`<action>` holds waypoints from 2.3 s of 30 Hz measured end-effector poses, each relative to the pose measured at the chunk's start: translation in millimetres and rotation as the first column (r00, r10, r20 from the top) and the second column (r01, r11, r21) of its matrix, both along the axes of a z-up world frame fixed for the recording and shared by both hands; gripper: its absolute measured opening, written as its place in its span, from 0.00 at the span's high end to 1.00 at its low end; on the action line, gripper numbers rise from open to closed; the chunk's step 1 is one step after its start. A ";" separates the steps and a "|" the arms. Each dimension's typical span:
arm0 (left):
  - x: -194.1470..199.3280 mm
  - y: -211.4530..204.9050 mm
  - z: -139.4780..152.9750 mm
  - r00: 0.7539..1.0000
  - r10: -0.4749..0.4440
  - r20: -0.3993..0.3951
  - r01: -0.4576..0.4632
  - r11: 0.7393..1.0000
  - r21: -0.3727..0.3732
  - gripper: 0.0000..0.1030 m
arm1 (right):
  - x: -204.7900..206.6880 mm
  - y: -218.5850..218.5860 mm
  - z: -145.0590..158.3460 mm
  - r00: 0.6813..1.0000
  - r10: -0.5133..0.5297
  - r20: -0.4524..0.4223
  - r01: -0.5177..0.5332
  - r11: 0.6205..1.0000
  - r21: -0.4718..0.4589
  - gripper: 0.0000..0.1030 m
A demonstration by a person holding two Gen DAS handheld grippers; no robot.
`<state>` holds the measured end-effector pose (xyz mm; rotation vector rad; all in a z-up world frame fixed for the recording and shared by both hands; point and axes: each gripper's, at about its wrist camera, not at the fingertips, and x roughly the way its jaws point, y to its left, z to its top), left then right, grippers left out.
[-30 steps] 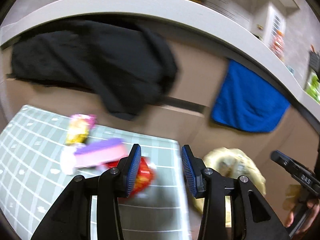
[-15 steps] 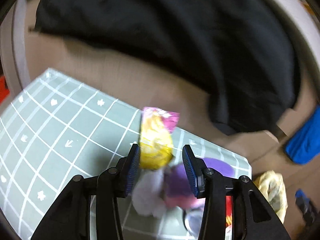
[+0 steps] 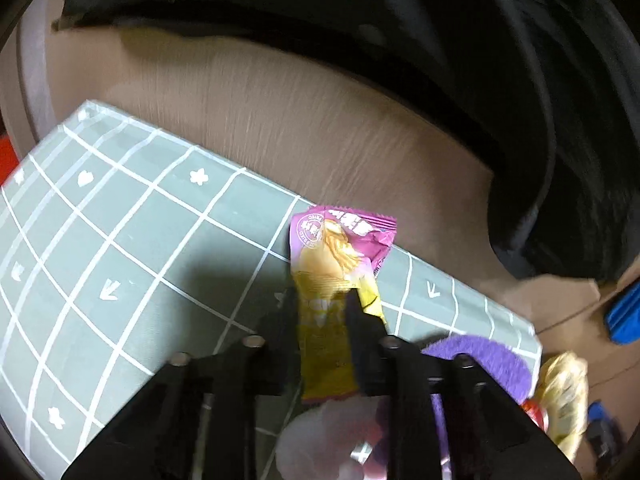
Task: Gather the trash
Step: 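Grasp the pink-yellow wrapper with the left gripper while right grasps the red can, then lift the pink-yellow wrapper and red can and carry them toward the bin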
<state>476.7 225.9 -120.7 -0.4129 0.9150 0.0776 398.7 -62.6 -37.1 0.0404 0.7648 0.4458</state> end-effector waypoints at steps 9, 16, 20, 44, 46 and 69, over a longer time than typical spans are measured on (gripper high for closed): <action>-71.4 -0.9 14.5 0.998 -0.062 0.013 0.061 0.997 0.055 0.96 | -7.2 21.0 2.1 0.997 0.076 -0.012 -0.077 0.997 -0.005 0.69; -160.4 24.5 30.8 0.998 -0.055 0.036 0.055 0.998 -0.013 0.97 | -8.3 48.5 -6.6 0.990 0.137 -0.034 -0.137 0.991 -0.004 0.69; -195.6 32.7 41.2 0.997 -0.041 0.069 0.042 0.999 -0.002 0.97 | -0.9 56.4 -21.8 0.994 0.086 -0.072 -0.086 0.996 -0.002 0.69; -185.2 66.5 17.3 1.000 0.010 -0.019 -0.011 0.998 -0.054 0.57 | 63.4 106.3 -75.0 0.965 0.122 -0.230 -0.092 0.986 0.138 0.55; -178.9 63.7 12.0 0.999 0.020 -0.036 -0.022 0.999 -0.039 0.57 | 62.2 106.1 -75.5 0.966 0.134 -0.223 -0.101 0.983 0.153 0.56; -195.1 7.8 74.8 0.991 -0.045 0.124 0.024 0.986 0.164 0.97 | -26.7 61.2 21.6 0.982 0.171 0.084 -0.176 0.982 0.061 0.58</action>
